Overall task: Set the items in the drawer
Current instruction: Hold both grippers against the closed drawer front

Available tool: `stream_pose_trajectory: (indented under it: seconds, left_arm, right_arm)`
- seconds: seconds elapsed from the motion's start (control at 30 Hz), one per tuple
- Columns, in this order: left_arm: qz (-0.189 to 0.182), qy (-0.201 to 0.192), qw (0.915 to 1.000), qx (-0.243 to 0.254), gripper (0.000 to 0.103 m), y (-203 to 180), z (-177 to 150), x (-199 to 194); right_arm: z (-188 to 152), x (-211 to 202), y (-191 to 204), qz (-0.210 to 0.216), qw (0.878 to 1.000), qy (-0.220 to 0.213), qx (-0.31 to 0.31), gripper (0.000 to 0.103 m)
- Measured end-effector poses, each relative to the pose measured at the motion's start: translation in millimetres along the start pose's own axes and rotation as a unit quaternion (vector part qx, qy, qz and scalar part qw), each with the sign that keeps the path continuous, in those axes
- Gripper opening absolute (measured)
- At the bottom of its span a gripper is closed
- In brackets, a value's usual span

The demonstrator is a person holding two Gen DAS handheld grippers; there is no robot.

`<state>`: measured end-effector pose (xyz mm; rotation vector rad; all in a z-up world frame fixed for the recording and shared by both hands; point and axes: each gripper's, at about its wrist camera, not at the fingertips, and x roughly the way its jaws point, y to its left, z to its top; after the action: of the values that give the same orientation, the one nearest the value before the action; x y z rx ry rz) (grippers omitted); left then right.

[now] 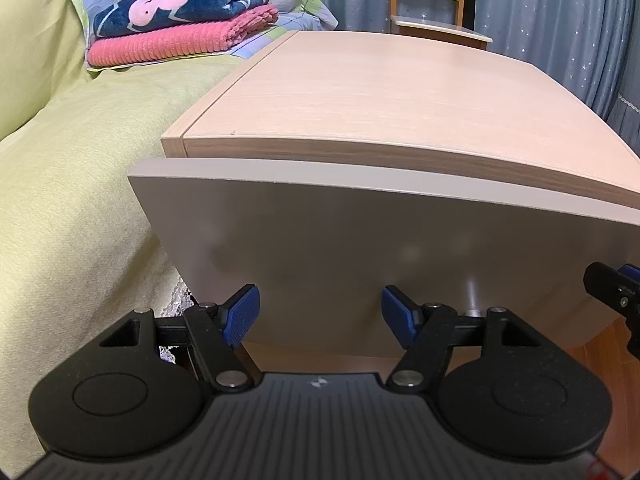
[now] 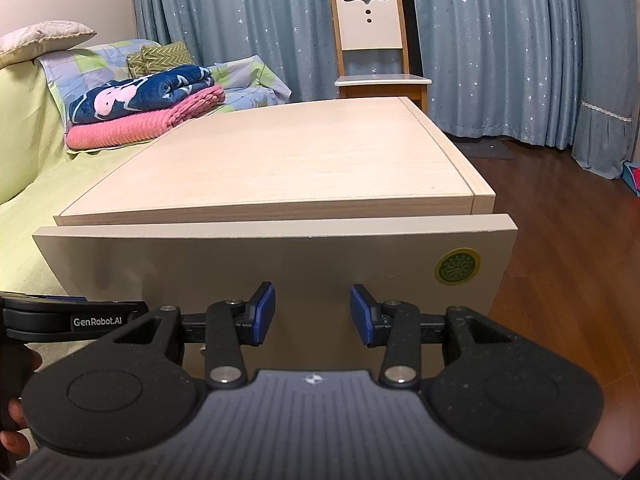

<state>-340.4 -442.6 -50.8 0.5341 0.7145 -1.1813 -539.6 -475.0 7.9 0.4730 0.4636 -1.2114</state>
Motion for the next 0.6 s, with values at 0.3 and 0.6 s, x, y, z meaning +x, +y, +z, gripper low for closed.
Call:
stream_pose_trajectory:
  seconds: [0.3, 0.6]
  left_arm:
    - [-0.002, 0.002, 1.0000, 0.000, 0.070, 1.6, 4.0, 2.2]
    - [-0.003, 0.003, 1.0000, -0.001, 0.070, 1.5, 5.5, 4.3]
  right_arm:
    - [1.0, 1.7, 0.8, -0.001, 1.000, 0.000, -0.001, 0.037]
    - [3.2, 4.8, 0.6, -0.002, 1.000, 0.000, 0.000, 0.037]
